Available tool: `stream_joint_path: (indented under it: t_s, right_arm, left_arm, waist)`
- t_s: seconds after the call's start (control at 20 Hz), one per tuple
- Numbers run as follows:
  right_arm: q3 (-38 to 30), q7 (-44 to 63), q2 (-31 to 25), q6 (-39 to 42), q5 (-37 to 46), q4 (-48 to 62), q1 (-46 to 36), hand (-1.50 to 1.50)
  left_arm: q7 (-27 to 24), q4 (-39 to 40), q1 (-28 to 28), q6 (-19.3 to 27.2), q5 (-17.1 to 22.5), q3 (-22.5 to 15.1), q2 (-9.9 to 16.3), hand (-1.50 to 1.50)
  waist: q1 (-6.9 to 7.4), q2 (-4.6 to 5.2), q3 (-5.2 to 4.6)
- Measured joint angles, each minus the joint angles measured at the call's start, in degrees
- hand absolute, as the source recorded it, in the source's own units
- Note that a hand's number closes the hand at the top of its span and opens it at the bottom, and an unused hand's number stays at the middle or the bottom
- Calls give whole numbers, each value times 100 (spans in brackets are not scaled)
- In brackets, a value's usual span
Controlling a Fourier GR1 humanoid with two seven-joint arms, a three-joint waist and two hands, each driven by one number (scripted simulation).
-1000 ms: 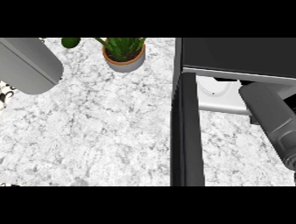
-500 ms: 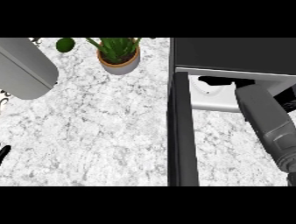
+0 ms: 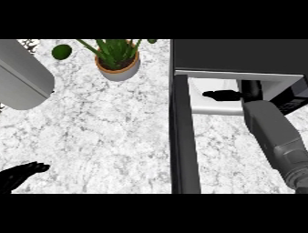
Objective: Pick up the milk, place it into the microwave and close the microwave
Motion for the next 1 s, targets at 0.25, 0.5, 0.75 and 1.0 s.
stream_joint_path:
  t_s: [0.25,0.5,0.75,1.0]
  right_arm:
    - [-68,-189,151,863,-187,-112,302,-150]
    - [-49,-457,357,1430,-327,-346,863,-150]
    - [107,-576,459,1770,-350,-771,1410,-150]
    - [276,-720,445,1914,-344,-1275,2324,-150]
  left_arm:
    - [142,-56,-33,178,-220,-503,-56,150]
    - [334,-108,-17,416,-384,-1036,-73,150]
    - [569,-68,-199,783,-593,-1558,-78,150]
    - [503,173,-383,814,-995,-1990,-76,150]
  waist:
    - [-87,-82,-25]
    - [-199,-140,-26]
    - [-268,-194,-28]
    - [-402,-197,-25]
